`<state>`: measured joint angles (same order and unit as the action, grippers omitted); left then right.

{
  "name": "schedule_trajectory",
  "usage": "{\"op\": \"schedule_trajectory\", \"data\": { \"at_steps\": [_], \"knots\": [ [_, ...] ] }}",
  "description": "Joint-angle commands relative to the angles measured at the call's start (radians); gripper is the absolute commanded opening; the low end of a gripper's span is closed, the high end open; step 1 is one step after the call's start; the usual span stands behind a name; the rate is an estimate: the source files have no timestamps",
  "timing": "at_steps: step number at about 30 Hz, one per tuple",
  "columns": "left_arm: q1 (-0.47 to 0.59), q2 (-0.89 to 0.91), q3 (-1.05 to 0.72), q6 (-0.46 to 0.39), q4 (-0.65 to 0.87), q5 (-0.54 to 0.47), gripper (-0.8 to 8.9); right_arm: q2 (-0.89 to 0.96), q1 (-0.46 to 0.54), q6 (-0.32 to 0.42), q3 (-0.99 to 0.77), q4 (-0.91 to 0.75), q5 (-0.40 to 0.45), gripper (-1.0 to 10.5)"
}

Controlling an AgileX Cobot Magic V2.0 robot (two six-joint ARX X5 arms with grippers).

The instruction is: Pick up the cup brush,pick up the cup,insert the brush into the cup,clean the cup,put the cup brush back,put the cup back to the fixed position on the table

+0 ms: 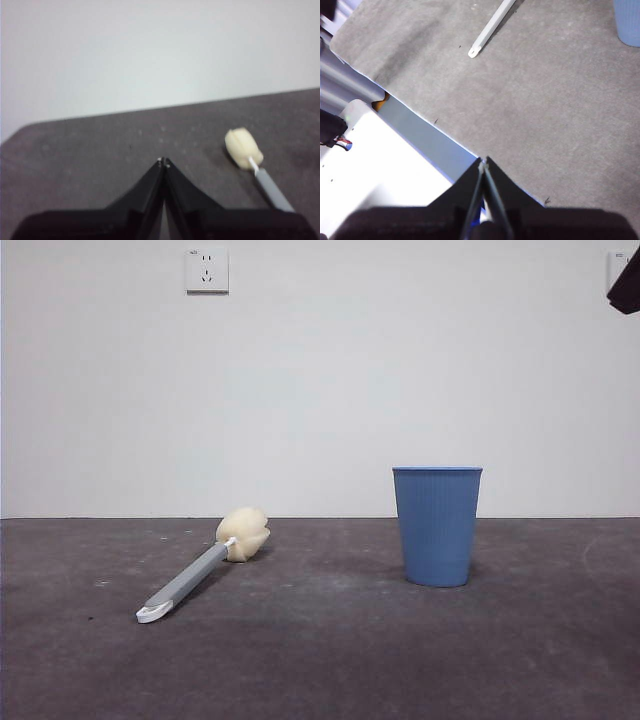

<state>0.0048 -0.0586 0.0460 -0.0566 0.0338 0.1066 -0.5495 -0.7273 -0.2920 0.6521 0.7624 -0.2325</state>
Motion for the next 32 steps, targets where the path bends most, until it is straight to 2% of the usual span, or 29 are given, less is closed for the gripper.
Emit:
{"op": "schedule_trajectory", "data": {
  "at_steps": [1,11,32],
  "knots": [
    [0.005,0.031,-0.043,0.033,-0.008,-0.003,-0.03,0.002,-0.001,-0.006,-0.002,-0.004,0.003,0.0],
    [0.005,0.055,-0.042,0.037,-0.218,0.002,-0.03,0.002,-0.001,-0.006,-0.002,-0.005,0.003,0.0],
    [0.005,0.055,-0.042,0.036,-0.210,0.000,-0.03,0.002,-0.001,-0.006,-0.002,-0.003,0.003,0.0]
  ]
}}
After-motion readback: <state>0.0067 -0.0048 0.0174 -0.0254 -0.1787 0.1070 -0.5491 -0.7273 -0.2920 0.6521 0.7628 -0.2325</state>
